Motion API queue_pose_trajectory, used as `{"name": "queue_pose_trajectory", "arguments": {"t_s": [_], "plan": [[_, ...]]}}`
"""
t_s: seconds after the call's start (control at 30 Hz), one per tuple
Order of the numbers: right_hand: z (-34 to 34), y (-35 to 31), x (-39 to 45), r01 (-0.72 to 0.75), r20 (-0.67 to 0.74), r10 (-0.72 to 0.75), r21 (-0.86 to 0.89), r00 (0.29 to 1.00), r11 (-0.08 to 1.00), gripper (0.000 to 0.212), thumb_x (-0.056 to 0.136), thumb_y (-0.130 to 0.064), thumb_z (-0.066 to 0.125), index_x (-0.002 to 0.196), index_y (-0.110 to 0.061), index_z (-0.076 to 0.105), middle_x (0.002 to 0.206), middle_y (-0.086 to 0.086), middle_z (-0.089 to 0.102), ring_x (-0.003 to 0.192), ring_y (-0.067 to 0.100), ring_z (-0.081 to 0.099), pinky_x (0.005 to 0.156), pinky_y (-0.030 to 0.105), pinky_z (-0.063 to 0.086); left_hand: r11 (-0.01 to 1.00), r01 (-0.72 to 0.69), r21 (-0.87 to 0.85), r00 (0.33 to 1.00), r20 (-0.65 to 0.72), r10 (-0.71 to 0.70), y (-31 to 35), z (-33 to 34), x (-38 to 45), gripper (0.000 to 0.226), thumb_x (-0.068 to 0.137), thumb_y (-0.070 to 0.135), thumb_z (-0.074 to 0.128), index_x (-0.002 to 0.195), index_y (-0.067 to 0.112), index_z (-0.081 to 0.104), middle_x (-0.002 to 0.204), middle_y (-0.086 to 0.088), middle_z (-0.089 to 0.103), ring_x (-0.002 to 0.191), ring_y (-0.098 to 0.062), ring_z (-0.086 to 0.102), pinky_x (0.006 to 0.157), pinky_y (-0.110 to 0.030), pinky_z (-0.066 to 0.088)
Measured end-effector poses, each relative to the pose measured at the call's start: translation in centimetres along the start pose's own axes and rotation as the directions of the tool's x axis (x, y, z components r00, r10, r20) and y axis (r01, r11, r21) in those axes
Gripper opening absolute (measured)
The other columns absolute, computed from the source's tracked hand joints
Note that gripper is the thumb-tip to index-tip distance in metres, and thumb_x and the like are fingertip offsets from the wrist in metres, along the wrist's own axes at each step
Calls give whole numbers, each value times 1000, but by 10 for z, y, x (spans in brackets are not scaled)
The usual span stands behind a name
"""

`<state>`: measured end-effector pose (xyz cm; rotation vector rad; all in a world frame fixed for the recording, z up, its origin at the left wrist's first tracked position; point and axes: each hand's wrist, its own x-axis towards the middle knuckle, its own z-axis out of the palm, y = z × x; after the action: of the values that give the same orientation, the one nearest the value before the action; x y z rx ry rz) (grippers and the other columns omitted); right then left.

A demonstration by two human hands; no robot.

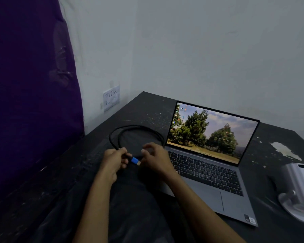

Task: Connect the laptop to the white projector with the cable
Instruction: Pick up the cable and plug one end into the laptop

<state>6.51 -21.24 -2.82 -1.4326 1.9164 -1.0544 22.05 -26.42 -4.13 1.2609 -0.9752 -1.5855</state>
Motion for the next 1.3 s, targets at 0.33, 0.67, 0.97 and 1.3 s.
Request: {"name": "queue_pose_trajectory", "arguments": {"t_s": [0.33, 0.67, 0.97, 1.3], "plan": [[12, -10, 49, 143, 129, -74, -692, 989, 707, 36, 90, -33, 66, 111, -5, 71, 116, 23, 71, 106, 42, 68, 83, 41, 55, 956, -233, 176, 938, -218, 269, -4, -15, 4, 34, 100, 1, 60, 132, 13, 56, 85, -17, 74, 56, -18, 61, 46, -29, 52], [-51, 17, 7, 217, -95, -303, -506, 948, 835, 51, 92, -29, 67, 140, -12, 61, 128, 9, 67, 118, 27, 63, 98, 35, 50, 668, -324, 670, 933, 108, 345, -18, 0, 6, 12, 86, 5, 76, 93, 14, 79, 76, 1, 73, 92, -20, 70, 84, -32, 59], [-132, 114, -116, -205, -607, -75, -378, 791, 903, 37, 91, -31, 75, 125, -17, 71, 120, 13, 69, 116, 34, 60, 100, 54, 47, 421, -538, 730, 792, 268, 548, -35, 36, 10, 44, 85, 4, 80, 126, 19, 72, 124, 2, 59, 103, -18, 62, 92, -33, 55], [-155, 139, -143, -298, -763, 17, -233, 646, 926, 37, 93, -33, 66, 125, -17, 69, 126, 18, 65, 127, 39, 53, 109, 63, 35, -173, -620, 765, 547, 580, 604, -21, 45, 29, 17, 92, 19, 72, 108, 16, 72, 98, -6, 71, 90, -30, 64, 79, -43, 49]]}}
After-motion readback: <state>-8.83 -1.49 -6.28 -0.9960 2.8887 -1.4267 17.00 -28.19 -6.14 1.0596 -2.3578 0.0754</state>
